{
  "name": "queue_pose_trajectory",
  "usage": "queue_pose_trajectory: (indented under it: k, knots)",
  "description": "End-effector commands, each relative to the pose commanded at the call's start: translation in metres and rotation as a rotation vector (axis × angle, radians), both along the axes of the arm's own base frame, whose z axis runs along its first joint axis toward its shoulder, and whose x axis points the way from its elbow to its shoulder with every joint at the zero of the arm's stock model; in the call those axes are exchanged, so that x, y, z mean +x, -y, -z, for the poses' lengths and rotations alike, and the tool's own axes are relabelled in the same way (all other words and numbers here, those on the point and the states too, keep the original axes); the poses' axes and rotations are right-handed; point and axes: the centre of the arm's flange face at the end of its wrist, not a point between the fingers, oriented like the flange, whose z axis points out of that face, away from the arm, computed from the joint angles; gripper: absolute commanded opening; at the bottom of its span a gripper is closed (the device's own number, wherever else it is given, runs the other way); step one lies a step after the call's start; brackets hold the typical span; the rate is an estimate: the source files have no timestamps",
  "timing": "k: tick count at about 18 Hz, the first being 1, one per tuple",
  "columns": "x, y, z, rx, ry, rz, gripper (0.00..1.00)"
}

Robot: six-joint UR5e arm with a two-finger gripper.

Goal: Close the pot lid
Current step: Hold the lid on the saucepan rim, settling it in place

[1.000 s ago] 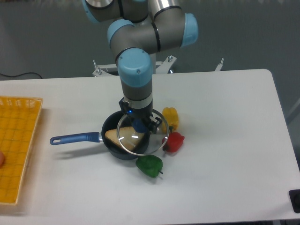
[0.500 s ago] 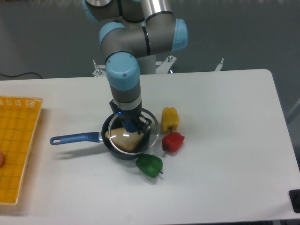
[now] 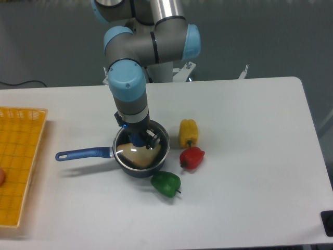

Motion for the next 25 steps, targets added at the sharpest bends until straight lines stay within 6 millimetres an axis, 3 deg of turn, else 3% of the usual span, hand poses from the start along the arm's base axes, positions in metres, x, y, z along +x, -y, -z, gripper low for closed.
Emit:
queue_pose_trajectory:
  k: [25]
  knots:
    - [0.0033,0.0013,0.01,-0.013,0.011,-0.002,0.46]
